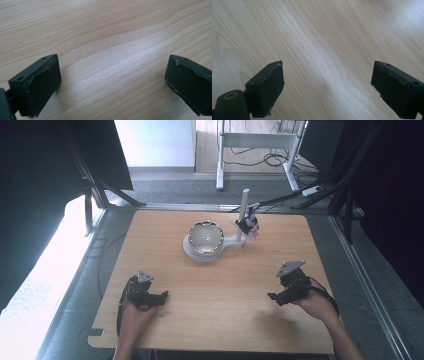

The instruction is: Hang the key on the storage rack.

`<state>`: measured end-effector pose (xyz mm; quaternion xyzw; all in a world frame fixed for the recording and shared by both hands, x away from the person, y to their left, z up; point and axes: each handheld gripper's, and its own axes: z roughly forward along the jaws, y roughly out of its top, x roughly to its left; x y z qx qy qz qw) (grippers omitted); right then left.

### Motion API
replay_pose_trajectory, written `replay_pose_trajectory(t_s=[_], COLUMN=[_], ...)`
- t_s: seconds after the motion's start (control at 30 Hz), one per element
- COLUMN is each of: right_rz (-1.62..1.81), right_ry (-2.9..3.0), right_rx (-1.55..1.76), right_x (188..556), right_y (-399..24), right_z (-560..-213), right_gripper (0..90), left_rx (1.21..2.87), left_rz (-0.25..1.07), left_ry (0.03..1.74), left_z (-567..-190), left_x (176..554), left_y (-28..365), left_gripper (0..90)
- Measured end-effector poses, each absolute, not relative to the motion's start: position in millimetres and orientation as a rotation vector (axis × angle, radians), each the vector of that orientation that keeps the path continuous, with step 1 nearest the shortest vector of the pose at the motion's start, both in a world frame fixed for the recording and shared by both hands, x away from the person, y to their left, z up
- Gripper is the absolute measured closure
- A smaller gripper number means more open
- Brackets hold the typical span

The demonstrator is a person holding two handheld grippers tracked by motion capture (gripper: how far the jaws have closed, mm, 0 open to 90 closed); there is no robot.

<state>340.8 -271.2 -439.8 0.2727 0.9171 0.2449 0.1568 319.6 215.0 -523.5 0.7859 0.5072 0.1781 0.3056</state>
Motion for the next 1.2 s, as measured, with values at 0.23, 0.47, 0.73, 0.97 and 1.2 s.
replay_pose_trajectory(t_s=[0.23, 0.47, 0.73, 0.97, 1.2], right_rz=[0.768, 0.84, 0.941, 1.033, 1.02], right_ry=[2.616, 2.584, 2.54, 2.483, 2.486], right_rx=[0.819, 0.86, 0.896, 0.948, 0.985], right_x=[336, 332, 329, 329, 329], right_y=[-271, -272, -276, -280, -281], right_z=[-464, -487, -510, -520, -521], right_gripper=[10.6, 10.6, 9.4, 4.9, 1.7], left_rx=[2.081, 2.08, 2.081, 2.081, 2.085], left_rz=[0.472, 0.472, 0.472, 0.472, 0.472], left_ry=[1.343, 1.342, 1.343, 1.341, 1.339], left_z=[-523, -524, -523, -523, -523], left_x=[320, 320, 320, 320, 319], left_y=[215, 215, 215, 215, 215], left_gripper=[0.2, 0.3, 0.3, 0.4, 0.4])
